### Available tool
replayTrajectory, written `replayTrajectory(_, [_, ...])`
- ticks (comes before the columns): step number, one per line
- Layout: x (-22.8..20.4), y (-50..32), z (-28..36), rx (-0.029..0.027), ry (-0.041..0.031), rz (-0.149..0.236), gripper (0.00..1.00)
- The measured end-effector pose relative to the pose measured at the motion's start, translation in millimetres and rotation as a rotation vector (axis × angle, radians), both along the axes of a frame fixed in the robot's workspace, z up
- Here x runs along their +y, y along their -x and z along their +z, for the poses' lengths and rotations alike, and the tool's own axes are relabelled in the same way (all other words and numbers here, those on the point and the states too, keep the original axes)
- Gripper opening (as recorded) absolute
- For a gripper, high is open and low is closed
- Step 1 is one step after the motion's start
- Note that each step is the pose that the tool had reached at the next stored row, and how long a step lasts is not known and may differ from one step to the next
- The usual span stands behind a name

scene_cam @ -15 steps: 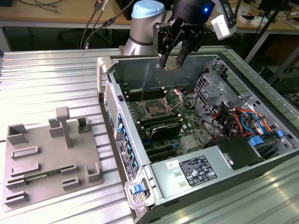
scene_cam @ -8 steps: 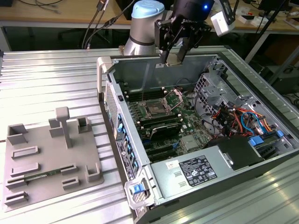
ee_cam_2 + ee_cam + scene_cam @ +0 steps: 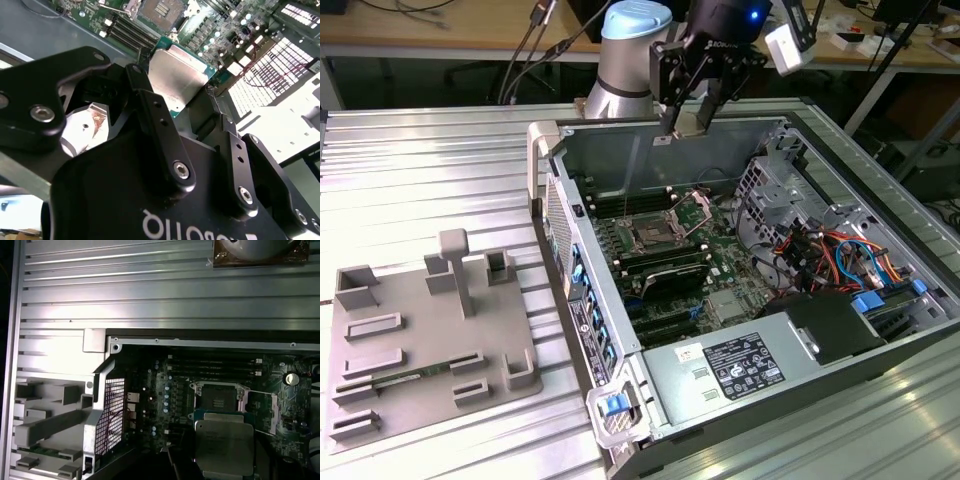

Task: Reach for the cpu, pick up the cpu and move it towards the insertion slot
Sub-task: 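Pick up the cpu and move it towards the insertion slot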

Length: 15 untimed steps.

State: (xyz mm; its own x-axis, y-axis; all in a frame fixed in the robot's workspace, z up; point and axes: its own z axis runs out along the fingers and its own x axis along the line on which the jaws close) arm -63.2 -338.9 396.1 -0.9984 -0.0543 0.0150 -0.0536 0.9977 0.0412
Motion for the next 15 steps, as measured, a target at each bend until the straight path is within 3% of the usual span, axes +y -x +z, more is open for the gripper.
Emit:
replayTrajectory(3, [2.4,-0.1,-3.4,-0.0025,0.0000,-0.006,0.55])
replayTrajectory(9, [3.6,0.1,-8.8,-0.0026,0.0001,-0.061,0.55])
replayTrajectory(15, [3.6,0.0,-9.0,-0.0026,0.0001,-0.061,0.55])
